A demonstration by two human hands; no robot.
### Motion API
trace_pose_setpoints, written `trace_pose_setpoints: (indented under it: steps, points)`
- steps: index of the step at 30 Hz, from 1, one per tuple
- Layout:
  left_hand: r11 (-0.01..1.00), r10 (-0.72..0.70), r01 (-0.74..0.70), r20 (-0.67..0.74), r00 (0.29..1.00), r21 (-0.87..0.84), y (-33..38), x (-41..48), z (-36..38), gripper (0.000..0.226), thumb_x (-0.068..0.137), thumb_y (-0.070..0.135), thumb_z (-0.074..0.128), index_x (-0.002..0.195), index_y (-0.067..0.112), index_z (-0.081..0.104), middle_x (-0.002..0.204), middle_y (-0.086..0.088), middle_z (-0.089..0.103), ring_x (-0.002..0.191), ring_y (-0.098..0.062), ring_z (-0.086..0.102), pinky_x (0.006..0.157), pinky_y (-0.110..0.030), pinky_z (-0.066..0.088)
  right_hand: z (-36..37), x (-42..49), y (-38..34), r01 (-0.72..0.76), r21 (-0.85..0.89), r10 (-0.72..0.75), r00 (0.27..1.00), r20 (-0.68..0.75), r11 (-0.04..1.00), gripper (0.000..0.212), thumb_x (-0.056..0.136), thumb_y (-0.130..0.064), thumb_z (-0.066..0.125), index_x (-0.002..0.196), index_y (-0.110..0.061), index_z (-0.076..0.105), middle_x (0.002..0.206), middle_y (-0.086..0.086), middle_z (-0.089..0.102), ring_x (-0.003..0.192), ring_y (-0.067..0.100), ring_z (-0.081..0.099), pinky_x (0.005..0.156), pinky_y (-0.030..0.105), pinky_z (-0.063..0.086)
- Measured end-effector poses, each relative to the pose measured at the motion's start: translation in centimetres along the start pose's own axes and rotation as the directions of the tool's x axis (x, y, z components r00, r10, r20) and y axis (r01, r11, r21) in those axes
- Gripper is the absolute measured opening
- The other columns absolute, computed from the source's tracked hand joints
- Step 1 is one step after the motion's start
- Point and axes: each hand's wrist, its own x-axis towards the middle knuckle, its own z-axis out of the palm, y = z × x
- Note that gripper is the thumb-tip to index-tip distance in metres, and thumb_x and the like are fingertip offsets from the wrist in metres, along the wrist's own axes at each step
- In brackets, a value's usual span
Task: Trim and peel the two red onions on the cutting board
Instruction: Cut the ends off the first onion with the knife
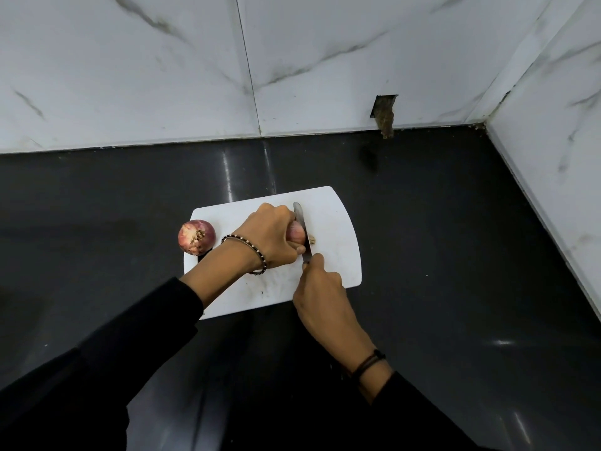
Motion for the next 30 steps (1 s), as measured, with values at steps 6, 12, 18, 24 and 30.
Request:
trace_pose_setpoints:
  steps: [6,12,18,24,30]
  points:
    - [1.0,-0.028,0.028,-0.02,0.999,-0.002,-0.1,0.0,0.3,0.036,0.083,0.028,0.073,0.112,0.008,0.065,0.093,-0.005,0.063,0.079,-0.017,0.055,0.07,-0.024,0.044,0.2,0.2,-0.2,-0.017,-0.02,0.017,1.0,-0.018,1.0,0.021,0.105,-0.017,0.037,0.124,-0.009,0.037,0.111,0.018,0.056,0.094,0.036,0.061,0.071,0.04,0.045]
    - [0.999,-0.047,0.048,-0.039,0.998,0.011,0.3,-0.3,0.0,0.031,0.082,0.027,0.072,0.104,0.005,0.068,0.087,-0.005,0.063,0.076,-0.019,0.055,0.067,-0.026,0.043,0.6,-0.2,-0.5,-0.046,-0.127,0.036,0.996,-0.081,0.991,0.026,0.105,-0.013,0.037,0.131,-0.012,0.036,0.115,0.013,0.058,0.104,0.033,0.062,0.071,0.036,0.039]
    - [0.997,-0.081,0.08,-0.09,0.993,-0.014,0.4,-1.3,0.4,0.022,0.08,0.025,0.073,0.093,0.009,0.067,0.079,-0.003,0.061,0.074,-0.022,0.057,0.065,-0.027,0.043,1.4,-0.3,-0.4,-0.028,-0.287,-0.025,0.983,-0.18,0.957,0.031,0.107,-0.013,0.038,0.138,-0.012,0.034,0.116,0.008,0.066,0.104,0.027,0.067,0.072,0.033,0.044]
    - [0.993,-0.12,0.118,-0.114,0.986,-0.021,0.7,-2.0,0.6,0.017,0.08,0.025,0.073,0.081,0.012,0.062,0.075,-0.002,0.058,0.071,-0.021,0.056,0.063,-0.025,0.041,1.9,-0.6,0.5,-0.006,-0.533,-0.148,0.958,-0.246,0.846,0.034,0.107,-0.008,0.039,0.141,-0.008,0.036,0.117,0.005,0.066,0.102,0.019,0.07,0.077,0.029,0.055]
    - [0.994,-0.112,0.113,-0.105,0.988,-0.001,2.0,-2.2,0.3,0.018,0.082,0.025,0.07,0.086,0.008,0.062,0.077,-0.002,0.054,0.074,-0.02,0.052,0.06,-0.026,0.041,-0.9,-1.1,1.5,0.044,-0.36,-0.103,0.984,-0.145,0.932,0.036,0.104,-0.011,0.037,0.14,-0.009,0.034,0.121,0.013,0.063,0.108,0.031,0.065,0.081,0.039,0.05]
